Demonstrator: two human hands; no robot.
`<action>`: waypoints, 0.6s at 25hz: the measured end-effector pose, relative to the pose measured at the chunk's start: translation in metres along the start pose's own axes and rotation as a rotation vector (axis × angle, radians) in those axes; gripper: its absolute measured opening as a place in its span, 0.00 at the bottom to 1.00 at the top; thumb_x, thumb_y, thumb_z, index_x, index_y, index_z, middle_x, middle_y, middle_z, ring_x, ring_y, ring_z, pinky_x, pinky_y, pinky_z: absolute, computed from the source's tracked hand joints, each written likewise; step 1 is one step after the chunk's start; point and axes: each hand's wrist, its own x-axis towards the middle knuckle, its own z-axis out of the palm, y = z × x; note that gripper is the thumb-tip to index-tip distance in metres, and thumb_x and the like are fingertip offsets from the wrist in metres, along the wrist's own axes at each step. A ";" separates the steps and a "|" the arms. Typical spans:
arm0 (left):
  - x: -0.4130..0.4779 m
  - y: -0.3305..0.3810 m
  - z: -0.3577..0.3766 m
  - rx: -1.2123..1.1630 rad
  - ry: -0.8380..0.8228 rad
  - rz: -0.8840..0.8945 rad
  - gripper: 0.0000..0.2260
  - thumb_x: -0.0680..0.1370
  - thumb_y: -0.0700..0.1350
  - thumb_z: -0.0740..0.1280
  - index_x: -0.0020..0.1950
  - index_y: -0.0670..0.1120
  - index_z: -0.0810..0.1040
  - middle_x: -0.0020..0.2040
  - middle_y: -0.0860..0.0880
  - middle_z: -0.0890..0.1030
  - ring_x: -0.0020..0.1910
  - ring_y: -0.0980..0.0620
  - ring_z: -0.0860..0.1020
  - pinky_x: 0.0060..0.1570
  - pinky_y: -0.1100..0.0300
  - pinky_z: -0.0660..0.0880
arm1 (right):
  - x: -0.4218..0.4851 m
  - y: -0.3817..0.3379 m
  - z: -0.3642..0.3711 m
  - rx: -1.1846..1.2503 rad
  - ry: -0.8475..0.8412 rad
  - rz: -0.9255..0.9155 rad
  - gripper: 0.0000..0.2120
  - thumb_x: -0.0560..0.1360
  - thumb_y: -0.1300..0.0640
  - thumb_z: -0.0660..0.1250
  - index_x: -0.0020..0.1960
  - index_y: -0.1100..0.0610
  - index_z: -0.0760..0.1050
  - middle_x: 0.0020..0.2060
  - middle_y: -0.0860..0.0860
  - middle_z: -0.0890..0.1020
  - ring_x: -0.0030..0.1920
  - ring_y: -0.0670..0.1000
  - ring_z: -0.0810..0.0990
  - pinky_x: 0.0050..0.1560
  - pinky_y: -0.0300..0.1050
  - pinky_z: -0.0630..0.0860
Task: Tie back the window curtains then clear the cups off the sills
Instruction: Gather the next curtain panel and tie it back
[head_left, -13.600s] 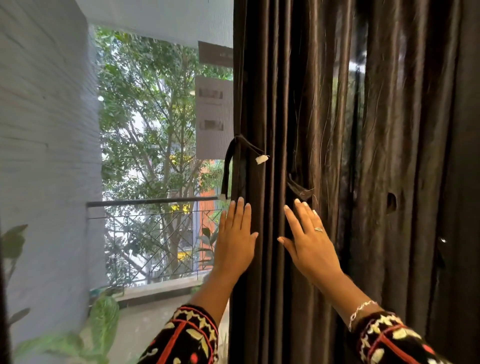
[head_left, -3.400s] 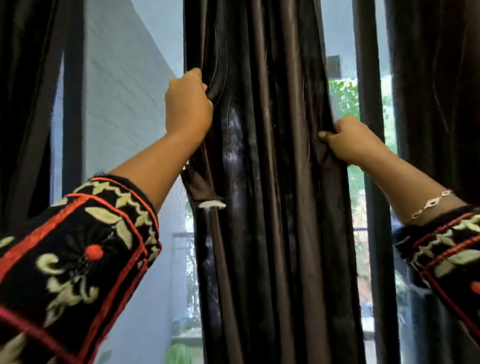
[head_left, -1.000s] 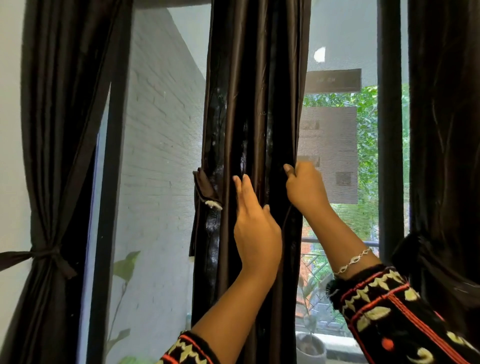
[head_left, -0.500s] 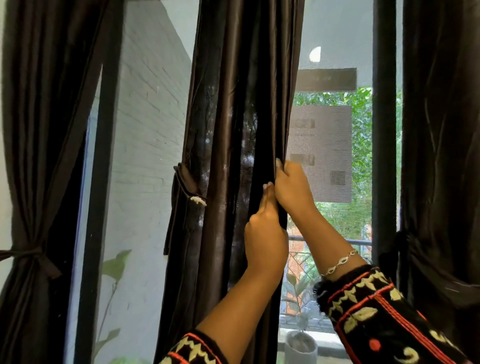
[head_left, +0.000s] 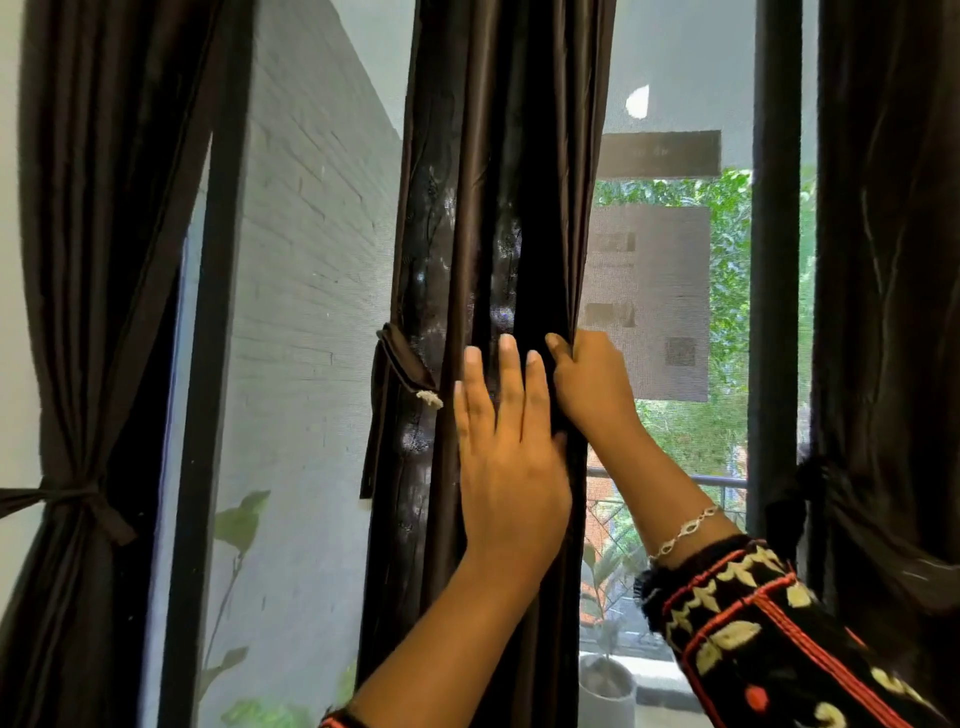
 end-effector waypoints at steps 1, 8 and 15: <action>0.004 -0.001 -0.006 0.009 0.037 -0.006 0.26 0.76 0.44 0.58 0.72 0.39 0.58 0.74 0.39 0.59 0.74 0.41 0.52 0.72 0.47 0.47 | 0.000 0.000 0.000 -0.001 0.001 0.008 0.20 0.80 0.55 0.56 0.31 0.57 0.60 0.27 0.52 0.67 0.28 0.51 0.66 0.32 0.44 0.61; 0.016 -0.014 -0.016 -0.313 -0.167 -0.412 0.29 0.78 0.33 0.58 0.76 0.45 0.49 0.76 0.48 0.53 0.74 0.50 0.57 0.68 0.53 0.65 | -0.006 -0.005 -0.001 0.034 -0.005 0.022 0.20 0.81 0.55 0.55 0.31 0.57 0.58 0.26 0.52 0.65 0.27 0.51 0.63 0.29 0.45 0.59; 0.004 0.008 -0.014 -0.180 -0.515 -0.391 0.32 0.77 0.32 0.54 0.76 0.49 0.45 0.66 0.41 0.72 0.58 0.42 0.75 0.52 0.52 0.71 | -0.007 -0.007 0.008 0.119 -0.029 -0.033 0.20 0.81 0.53 0.52 0.31 0.55 0.59 0.26 0.50 0.66 0.28 0.49 0.66 0.31 0.43 0.60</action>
